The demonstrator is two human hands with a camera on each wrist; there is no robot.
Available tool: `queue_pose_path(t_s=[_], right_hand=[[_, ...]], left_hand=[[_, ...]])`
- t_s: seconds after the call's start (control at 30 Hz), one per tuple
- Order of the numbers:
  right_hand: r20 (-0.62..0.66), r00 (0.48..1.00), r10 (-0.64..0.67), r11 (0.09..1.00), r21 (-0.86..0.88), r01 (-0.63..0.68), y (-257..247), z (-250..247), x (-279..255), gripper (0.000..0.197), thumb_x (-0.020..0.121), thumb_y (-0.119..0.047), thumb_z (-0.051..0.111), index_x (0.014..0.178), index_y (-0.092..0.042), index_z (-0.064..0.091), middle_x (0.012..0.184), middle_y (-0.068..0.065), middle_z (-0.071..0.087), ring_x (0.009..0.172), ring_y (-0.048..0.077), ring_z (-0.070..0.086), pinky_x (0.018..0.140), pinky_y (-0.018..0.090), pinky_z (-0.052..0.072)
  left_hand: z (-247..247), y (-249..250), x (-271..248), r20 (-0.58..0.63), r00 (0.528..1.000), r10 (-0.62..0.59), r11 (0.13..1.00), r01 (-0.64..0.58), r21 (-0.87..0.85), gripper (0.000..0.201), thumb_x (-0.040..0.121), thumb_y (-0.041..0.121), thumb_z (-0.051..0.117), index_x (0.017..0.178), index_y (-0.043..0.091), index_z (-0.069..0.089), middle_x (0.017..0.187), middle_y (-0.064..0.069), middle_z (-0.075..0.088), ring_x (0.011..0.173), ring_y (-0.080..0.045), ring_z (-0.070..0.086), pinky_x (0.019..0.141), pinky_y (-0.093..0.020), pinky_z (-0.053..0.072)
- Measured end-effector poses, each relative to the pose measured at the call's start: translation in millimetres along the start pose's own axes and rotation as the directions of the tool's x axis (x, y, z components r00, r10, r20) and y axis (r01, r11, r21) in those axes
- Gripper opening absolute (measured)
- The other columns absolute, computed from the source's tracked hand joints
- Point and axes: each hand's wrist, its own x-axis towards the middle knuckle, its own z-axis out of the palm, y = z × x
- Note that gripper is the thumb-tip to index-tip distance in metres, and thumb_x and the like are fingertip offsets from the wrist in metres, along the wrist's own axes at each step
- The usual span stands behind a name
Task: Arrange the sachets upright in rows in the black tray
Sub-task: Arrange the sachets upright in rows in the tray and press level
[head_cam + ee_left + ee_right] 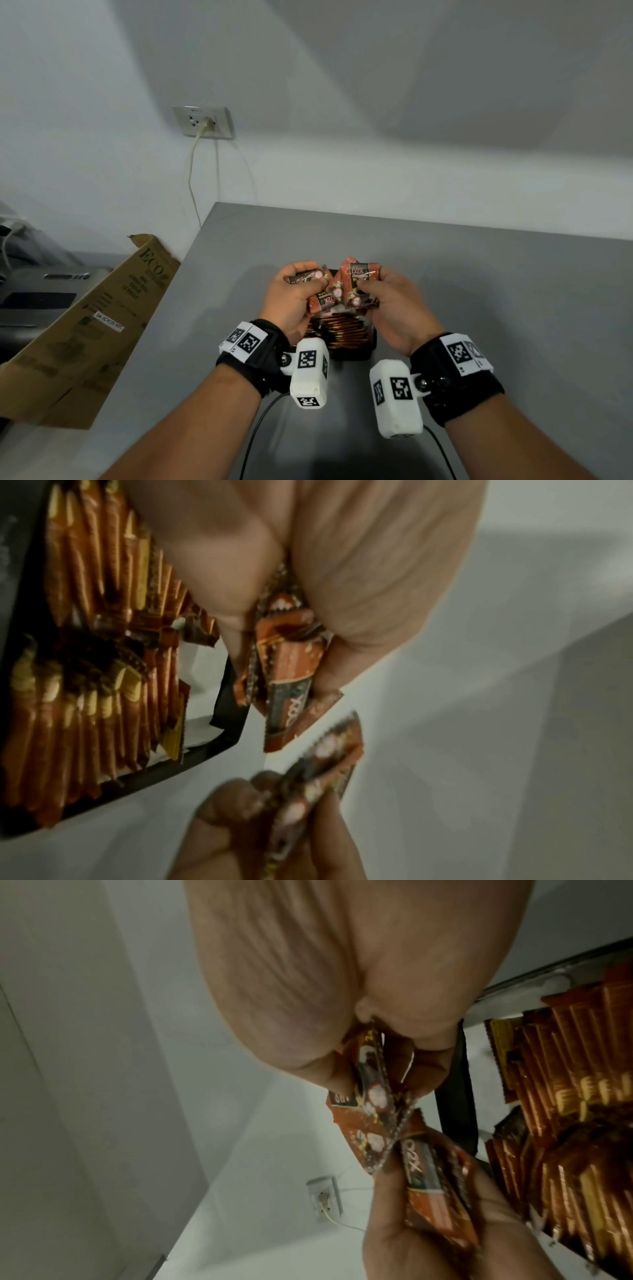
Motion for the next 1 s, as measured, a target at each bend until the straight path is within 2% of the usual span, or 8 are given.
queue_pose_path(t_s=[0.13,0.23,0.4,0.57,0.77,0.83,0.93,1.0], right_hand=[[0.029,0.999,0.022,0.999,-0.043,-0.02,8,12,-5,0.021,0.099,0.001,0.049,0.108,-0.008,0.066,0.091,0.013,0.073,0.072,0.021,0.063,0.062,0.032,0.051],[-0.018,1.0,-0.017,0.998,-0.067,0.016,7,13,1,0.021,0.098,0.003,0.051,0.115,-0.003,0.063,0.098,0.018,0.073,0.074,0.021,0.068,0.07,0.038,0.057],[-0.066,0.997,-0.037,0.994,-0.105,0.03,7,11,6,0.021,0.097,0.002,0.052,0.114,-0.003,0.064,0.094,0.015,0.072,0.06,0.01,0.063,0.068,0.036,0.054],[-0.086,0.995,-0.051,0.99,-0.136,0.039,12,8,8,0.02,0.097,0.001,0.053,0.111,-0.007,0.066,0.093,0.016,0.072,0.067,0.015,0.065,0.077,0.044,0.057],[-0.047,0.998,-0.039,0.988,-0.152,0.031,8,7,7,0.02,0.099,0.0,0.053,0.114,-0.004,0.064,0.108,0.026,0.071,0.071,0.021,0.062,0.088,0.054,0.057],[-0.053,0.998,-0.033,0.99,-0.137,0.025,5,5,7,0.019,0.099,0.001,0.051,0.114,-0.003,0.062,0.1,0.029,0.07,0.07,0.023,0.059,0.08,0.052,0.059],[-0.04,0.999,-0.02,0.992,-0.124,0.015,-1,1,6,0.02,0.1,0.003,0.048,0.112,-0.004,0.061,0.083,0.015,0.065,0.06,0.014,0.054,0.059,0.033,0.057],[0.001,1.0,-0.005,0.99,-0.143,0.005,-4,-3,4,0.02,0.1,0.003,0.047,0.11,-0.005,0.062,0.086,0.013,0.068,0.067,0.017,0.058,0.059,0.03,0.055]], left_hand=[[5,-3,2,-0.03,0.998,0.061,0.998,-0.062,-0.031,0.033,0.08,-0.018,0.065,0.099,0.008,0.062,0.09,-0.018,0.066,0.066,-0.025,0.069,0.059,-0.038,0.06],[9,-2,0,-0.003,0.999,0.048,0.998,-0.048,-0.037,0.029,0.083,-0.015,0.065,0.101,0.008,0.062,0.094,-0.02,0.065,0.072,-0.032,0.066,0.073,-0.05,0.057],[5,1,0,0.039,0.998,-0.042,0.998,0.045,-0.055,0.029,0.085,-0.016,0.048,0.101,0.002,0.063,0.088,-0.019,0.068,0.074,-0.03,0.067,0.072,-0.041,0.055],[3,2,-4,0.026,0.999,-0.027,0.999,0.026,0.033,0.027,0.088,-0.018,0.052,0.102,0.003,0.061,0.086,-0.017,0.068,0.071,-0.028,0.067,0.066,-0.039,0.058],[-1,3,-7,0.067,0.995,-0.075,0.996,0.079,-0.045,0.027,0.091,-0.013,0.057,0.115,0.0,0.058,0.095,-0.022,0.068,0.073,-0.035,0.071,0.052,-0.042,0.06],[-4,6,-7,0.104,0.987,-0.12,0.987,0.13,-0.093,0.025,0.092,-0.013,0.05,0.109,0.002,0.06,0.092,-0.021,0.069,0.071,-0.033,0.072,0.053,-0.042,0.06],[-14,8,-1,0.141,0.975,-0.17,0.976,0.186,-0.109,0.037,0.081,-0.013,0.039,0.102,0.006,0.062,0.097,-0.02,0.066,0.074,-0.031,0.069,0.062,-0.043,0.061],[-17,9,2,0.116,0.978,-0.175,0.981,0.183,-0.062,0.046,0.076,-0.018,0.033,0.101,0.006,0.063,0.096,-0.021,0.063,0.072,-0.031,0.066,0.058,-0.041,0.06]])
